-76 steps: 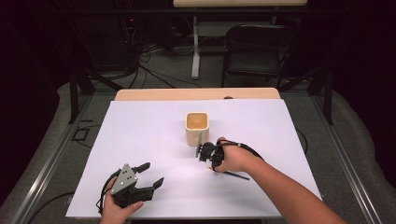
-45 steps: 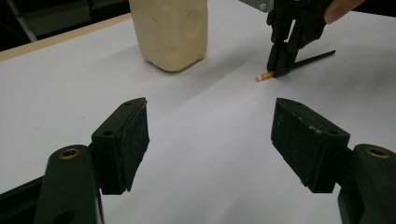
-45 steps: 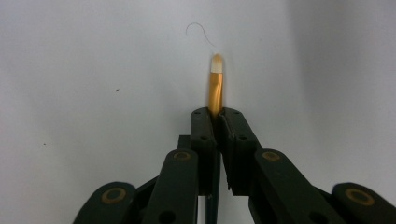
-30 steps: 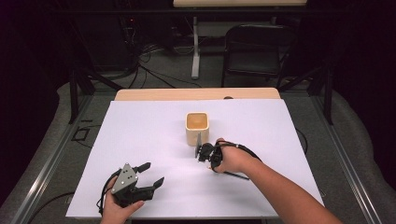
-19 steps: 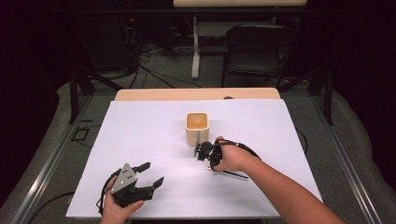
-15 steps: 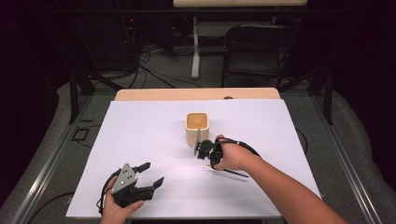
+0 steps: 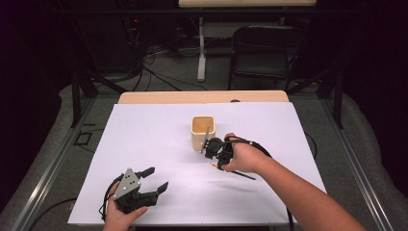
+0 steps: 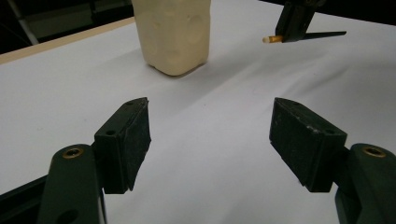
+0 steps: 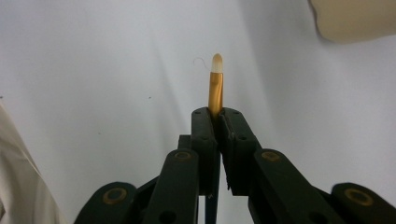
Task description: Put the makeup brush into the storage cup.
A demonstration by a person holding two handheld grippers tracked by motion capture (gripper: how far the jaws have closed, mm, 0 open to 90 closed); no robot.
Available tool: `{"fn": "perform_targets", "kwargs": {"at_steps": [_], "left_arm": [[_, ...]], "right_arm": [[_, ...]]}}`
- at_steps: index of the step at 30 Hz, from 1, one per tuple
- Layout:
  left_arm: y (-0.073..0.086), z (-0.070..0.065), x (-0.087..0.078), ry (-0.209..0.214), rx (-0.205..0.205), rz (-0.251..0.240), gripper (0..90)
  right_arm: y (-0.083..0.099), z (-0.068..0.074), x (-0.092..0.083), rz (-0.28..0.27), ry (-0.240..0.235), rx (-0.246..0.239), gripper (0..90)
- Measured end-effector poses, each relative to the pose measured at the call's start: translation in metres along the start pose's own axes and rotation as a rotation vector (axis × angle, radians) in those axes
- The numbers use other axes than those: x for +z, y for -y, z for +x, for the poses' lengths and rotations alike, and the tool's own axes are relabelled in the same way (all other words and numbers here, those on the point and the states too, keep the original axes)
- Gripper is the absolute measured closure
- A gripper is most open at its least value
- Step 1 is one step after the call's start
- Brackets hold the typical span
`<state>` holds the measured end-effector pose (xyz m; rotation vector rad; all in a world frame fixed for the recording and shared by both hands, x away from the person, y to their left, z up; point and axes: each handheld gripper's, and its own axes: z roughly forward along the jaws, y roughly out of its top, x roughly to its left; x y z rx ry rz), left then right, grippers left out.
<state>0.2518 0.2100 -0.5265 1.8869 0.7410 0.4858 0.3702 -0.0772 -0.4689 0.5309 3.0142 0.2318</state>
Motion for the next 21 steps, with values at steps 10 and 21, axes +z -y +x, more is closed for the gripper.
{"fn": "perform_targets", "kwargs": {"at_steps": [10,21], "left_arm": [[0.0,0.0,0.0,-0.005,-0.002,-0.005,29.4],[0.0,-0.001,0.0,-0.012,0.007,-0.011,29.4]], "right_arm": [[0.003,0.006,-0.023,-0.119,0.014,0.001,84.1],[0.011,0.012,-0.043,-0.285,-0.003,0.009,84.1]]}}
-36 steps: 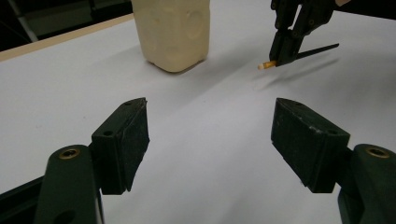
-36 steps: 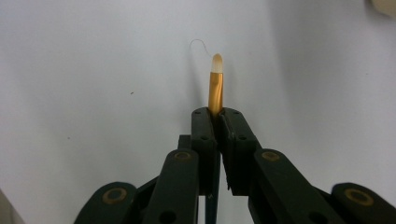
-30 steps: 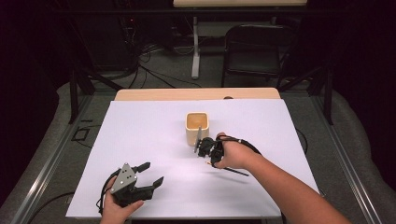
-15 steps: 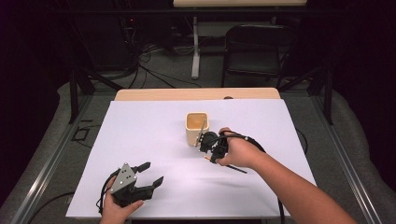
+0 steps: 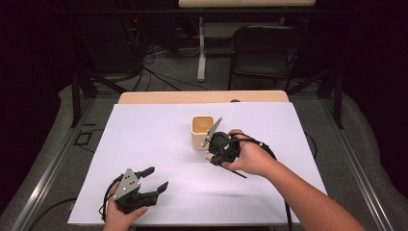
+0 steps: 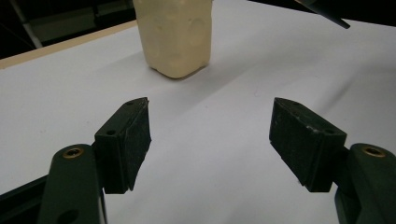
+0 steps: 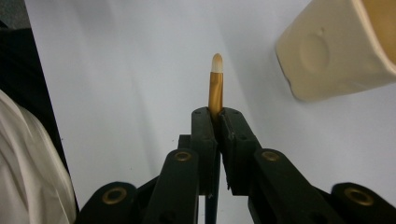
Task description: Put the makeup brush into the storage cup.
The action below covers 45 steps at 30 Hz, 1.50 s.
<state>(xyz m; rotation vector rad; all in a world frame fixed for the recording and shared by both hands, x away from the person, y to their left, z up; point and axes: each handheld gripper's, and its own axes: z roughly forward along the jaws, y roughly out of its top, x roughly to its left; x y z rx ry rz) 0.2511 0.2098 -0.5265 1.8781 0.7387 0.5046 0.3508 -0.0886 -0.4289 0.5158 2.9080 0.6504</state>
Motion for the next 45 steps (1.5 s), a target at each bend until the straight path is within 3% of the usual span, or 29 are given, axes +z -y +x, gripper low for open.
{"fn": "perform_targets", "kwargs": {"at_steps": [5,13,23,27,30,35,40,45], "left_arm": [[0.0,0.0,0.0,0.001,0.001,-0.001,29.5],[0.0,0.0,0.001,0.004,-0.005,0.006,29.8],[-0.002,0.0,0.0,0.02,-0.032,-0.011,29.8],[-0.003,0.001,-0.001,0.036,-0.064,-0.022,30.0],[-0.004,0.001,-0.001,0.039,-0.064,-0.027,31.2],[-0.005,0.002,0.0,0.055,-0.069,-0.037,36.6],[-0.011,-0.002,0.004,0.061,-0.044,-0.038,36.7],[-0.021,-0.01,0.008,0.077,-0.017,-0.039,36.7]], "right_arm": [[0.003,0.001,-0.012,-0.084,0.004,0.019,84.1],[0.014,0.008,-0.023,-0.265,0.008,0.032,84.1],[0.028,0.01,-0.03,-0.45,0.016,0.069,84.1],[0.031,0.013,-0.03,-0.5,0.022,0.072,84.1],[0.034,0.015,-0.031,-0.544,0.026,0.075,84.1],[0.04,0.018,-0.034,-0.66,0.033,0.1,84.1],[0.049,0.024,-0.031,-0.759,0.035,0.139,84.2],[0.052,0.029,-0.035,-0.84,0.047,0.147,84.1]]}}
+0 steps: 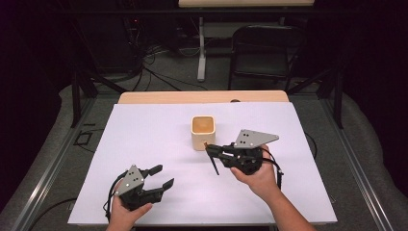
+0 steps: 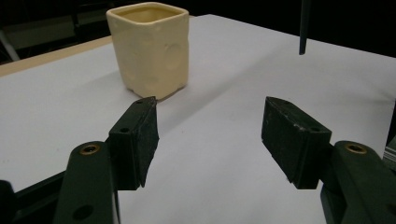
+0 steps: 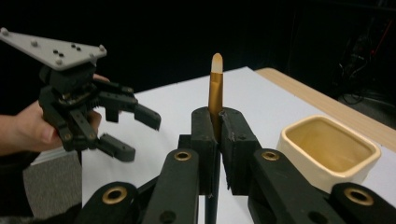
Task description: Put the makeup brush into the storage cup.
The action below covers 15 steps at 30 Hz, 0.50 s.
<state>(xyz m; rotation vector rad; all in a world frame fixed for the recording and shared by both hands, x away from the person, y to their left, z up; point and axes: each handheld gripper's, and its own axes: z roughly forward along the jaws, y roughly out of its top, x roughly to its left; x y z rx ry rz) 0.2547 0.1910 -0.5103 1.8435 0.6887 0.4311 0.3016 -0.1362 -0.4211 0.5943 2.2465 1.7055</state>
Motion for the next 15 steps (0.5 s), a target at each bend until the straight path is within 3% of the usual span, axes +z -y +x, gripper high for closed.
{"fn": "perform_targets", "kwargs": {"at_steps": [5,9,15], "left_arm": [[-0.015,-0.005,0.003,0.022,0.004,-0.033,36.7],[-0.029,-0.008,0.005,0.055,-0.014,-0.09,37.1],[-0.046,-0.012,0.012,0.095,-0.07,-0.12,41.8]], "right_arm": [[-0.002,0.004,-0.003,-0.066,0.0,0.012,84.1],[-0.004,0.007,-0.005,-0.111,-0.001,0.025,84.2],[-0.006,0.013,-0.007,-0.158,0.011,0.014,84.2]]}}
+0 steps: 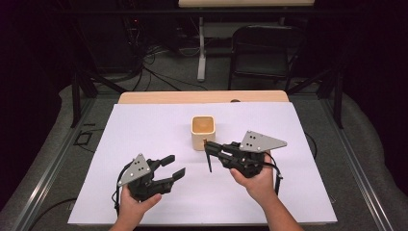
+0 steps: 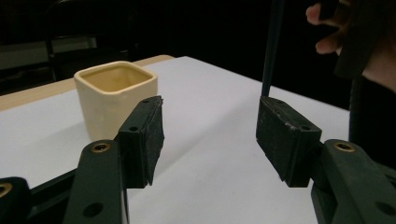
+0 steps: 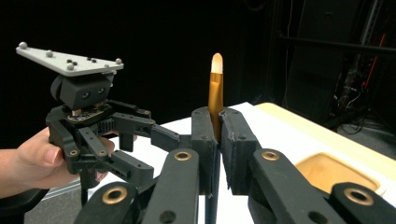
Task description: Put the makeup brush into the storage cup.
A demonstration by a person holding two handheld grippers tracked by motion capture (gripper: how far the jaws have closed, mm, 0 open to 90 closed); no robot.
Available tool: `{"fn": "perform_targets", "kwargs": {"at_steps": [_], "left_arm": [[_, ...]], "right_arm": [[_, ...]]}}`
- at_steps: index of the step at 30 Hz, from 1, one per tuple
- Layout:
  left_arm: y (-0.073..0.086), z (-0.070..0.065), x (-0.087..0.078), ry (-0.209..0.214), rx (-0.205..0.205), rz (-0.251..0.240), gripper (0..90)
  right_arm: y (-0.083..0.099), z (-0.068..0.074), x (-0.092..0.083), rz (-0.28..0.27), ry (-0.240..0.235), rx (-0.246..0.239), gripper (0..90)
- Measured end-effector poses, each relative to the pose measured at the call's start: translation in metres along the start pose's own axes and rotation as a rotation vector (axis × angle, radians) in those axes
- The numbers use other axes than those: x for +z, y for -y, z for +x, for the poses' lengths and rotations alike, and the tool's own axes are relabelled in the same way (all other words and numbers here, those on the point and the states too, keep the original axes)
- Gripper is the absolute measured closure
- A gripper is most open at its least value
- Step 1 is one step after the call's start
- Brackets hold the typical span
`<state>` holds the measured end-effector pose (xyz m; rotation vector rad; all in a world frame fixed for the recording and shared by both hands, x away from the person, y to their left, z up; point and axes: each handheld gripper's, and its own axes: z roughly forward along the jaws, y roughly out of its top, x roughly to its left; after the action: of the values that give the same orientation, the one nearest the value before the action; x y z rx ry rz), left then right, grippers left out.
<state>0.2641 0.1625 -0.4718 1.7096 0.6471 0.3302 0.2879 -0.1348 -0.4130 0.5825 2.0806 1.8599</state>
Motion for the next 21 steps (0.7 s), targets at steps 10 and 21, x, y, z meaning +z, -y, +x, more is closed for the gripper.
{"fn": "perform_targets", "kwargs": {"at_steps": [10,21], "left_arm": [[-0.015,-0.008,0.018,0.039,-0.024,0.004,42.7],[-0.03,-0.012,0.027,0.102,-0.033,0.0,42.5]], "right_arm": [[0.001,0.005,-0.003,-0.038,0.03,-0.023,84.1],[0.002,0.005,-0.006,-0.079,0.044,-0.017,84.2]]}}
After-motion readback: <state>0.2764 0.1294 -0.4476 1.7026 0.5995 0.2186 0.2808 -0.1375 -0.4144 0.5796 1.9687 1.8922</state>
